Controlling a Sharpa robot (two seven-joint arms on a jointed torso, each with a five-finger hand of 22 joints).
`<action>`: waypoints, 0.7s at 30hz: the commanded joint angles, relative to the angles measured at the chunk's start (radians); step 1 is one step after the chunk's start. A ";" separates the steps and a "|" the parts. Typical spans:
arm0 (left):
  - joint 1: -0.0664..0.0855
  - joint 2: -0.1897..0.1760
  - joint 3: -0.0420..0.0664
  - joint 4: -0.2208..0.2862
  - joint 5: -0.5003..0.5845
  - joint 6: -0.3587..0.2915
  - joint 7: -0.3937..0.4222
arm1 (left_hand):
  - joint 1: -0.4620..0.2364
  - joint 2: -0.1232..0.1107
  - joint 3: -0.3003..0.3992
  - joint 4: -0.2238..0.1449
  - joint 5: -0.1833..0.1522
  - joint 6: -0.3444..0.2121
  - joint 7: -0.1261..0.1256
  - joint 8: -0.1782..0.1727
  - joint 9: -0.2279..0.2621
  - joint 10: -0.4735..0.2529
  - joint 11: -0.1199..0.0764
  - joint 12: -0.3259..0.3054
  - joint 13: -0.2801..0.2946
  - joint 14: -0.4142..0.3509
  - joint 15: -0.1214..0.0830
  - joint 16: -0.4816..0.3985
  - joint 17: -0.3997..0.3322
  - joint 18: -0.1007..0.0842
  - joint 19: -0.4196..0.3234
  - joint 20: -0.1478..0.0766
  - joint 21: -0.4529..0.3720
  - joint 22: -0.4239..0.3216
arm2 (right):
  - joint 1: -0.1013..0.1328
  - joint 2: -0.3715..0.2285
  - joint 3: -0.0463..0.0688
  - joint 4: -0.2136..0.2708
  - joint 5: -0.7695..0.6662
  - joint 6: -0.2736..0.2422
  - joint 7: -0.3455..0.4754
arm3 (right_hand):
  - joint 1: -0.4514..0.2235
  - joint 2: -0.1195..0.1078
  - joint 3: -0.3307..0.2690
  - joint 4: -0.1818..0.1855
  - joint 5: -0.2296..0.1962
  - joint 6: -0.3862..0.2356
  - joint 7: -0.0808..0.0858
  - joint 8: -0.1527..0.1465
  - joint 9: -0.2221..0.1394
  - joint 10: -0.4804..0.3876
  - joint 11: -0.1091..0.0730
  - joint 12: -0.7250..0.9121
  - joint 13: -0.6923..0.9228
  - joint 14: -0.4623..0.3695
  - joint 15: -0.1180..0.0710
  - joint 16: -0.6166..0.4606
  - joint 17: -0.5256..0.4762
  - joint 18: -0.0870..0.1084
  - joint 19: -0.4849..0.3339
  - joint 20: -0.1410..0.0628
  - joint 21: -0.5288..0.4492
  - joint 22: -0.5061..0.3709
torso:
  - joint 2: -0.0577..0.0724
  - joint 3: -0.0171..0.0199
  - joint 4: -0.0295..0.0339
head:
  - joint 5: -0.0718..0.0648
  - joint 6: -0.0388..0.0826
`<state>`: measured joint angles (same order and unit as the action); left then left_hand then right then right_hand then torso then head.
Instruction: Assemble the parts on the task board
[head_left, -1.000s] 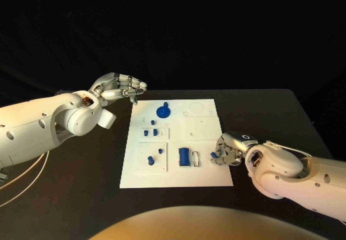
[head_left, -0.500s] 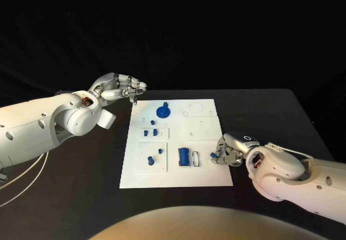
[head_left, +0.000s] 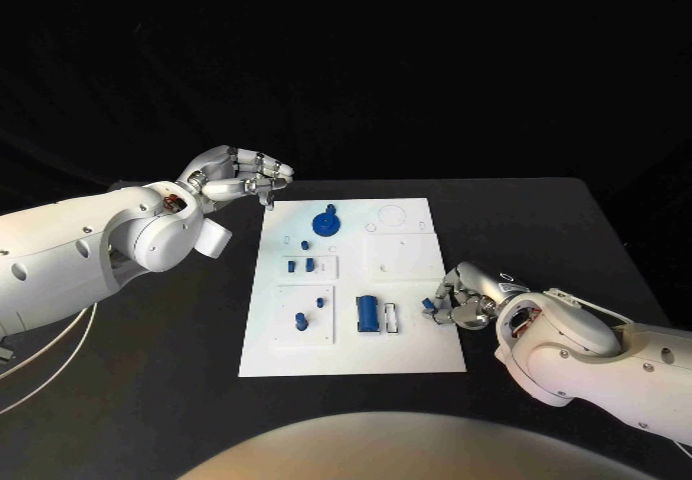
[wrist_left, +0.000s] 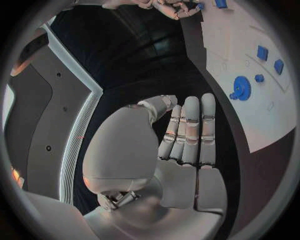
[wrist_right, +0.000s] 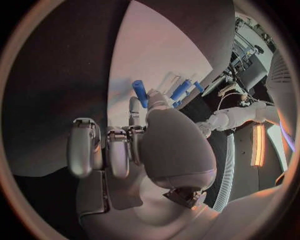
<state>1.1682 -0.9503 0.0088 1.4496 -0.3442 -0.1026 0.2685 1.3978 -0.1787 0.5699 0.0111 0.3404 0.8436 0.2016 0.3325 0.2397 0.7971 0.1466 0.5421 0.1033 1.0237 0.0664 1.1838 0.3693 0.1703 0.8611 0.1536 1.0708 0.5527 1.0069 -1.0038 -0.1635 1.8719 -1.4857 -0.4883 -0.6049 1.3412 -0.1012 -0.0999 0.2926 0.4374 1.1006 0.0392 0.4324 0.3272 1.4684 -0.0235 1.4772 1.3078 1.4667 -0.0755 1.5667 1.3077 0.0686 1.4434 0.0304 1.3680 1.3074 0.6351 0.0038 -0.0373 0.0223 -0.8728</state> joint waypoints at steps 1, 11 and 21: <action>0.001 0.001 0.001 0.003 -0.002 0.012 0.004 | 0.002 0.006 0.007 0.000 0.003 -0.007 0.002 0.005 -0.001 -0.007 0.001 0.007 -0.002 -0.005 -0.001 0.006 -0.001 0.015 -0.006 0.002 0.002 0.001 | 0.001 0.001 0.000 -0.001 0.043 -0.025 -0.014 | -0.011 -0.008 -0.010 0.001 0.000 0.009 0.000 0.008 0.006 0.063 -0.009 0.005 0.160 0.104 -0.010 0.004 0.263 -0.018 0.009 0.000 0.005 0.133 | 0.000 -0.0006 0.0003 | 0.001 0.000; 0.001 0.000 0.001 0.003 -0.003 0.011 0.003 | 0.002 0.006 0.007 0.000 0.003 -0.007 0.002 0.005 -0.001 -0.007 0.001 0.007 -0.002 -0.005 -0.001 0.006 -0.001 0.015 -0.006 0.002 0.002 0.001 | 0.003 0.006 0.000 0.008 0.080 -0.075 -0.013 | -0.012 -0.015 -0.014 0.001 0.001 0.010 -0.001 0.011 0.013 0.063 -0.009 0.006 0.161 0.104 -0.010 0.004 0.263 -0.018 0.010 -0.001 0.005 0.134 | 0.000 -0.0004 -0.0013 | 0.002 0.000; 0.001 0.001 0.001 0.004 -0.003 0.010 0.003 | 0.002 0.006 0.007 0.000 0.003 -0.007 0.002 0.005 -0.001 -0.007 0.001 0.007 -0.002 -0.005 -0.001 0.006 -0.001 0.015 -0.006 0.002 0.002 0.001 | 0.010 0.039 0.000 0.032 0.204 -0.138 0.006 | -0.013 -0.016 -0.015 0.001 0.001 0.010 -0.002 0.012 0.015 0.063 -0.010 0.005 0.161 0.104 -0.011 0.004 0.263 -0.018 0.008 -0.002 0.003 0.133 | 0.001 0.0000 0.0002 | 0.002 0.000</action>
<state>1.1682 -0.9505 0.0088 1.4506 -0.3455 -0.1026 0.2671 1.3978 -0.1787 0.5699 0.0111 0.3404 0.8436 0.2016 0.3325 0.2398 0.7971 0.1466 0.5421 0.1025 1.0237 0.0664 1.1838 0.3694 0.1703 0.8611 0.1536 1.0708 0.5525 1.0163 -0.9671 -0.1634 1.9003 -1.3475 -0.5849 -0.6107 1.3305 -0.1119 -0.1073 0.2939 0.4374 1.1039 0.0360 0.4372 0.3415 1.4648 -0.0269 1.4772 1.3075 1.4631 -0.0790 1.5667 1.3076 0.0686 1.4468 0.0269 1.3680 1.3073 0.6359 0.0035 -0.0371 0.0236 -0.8728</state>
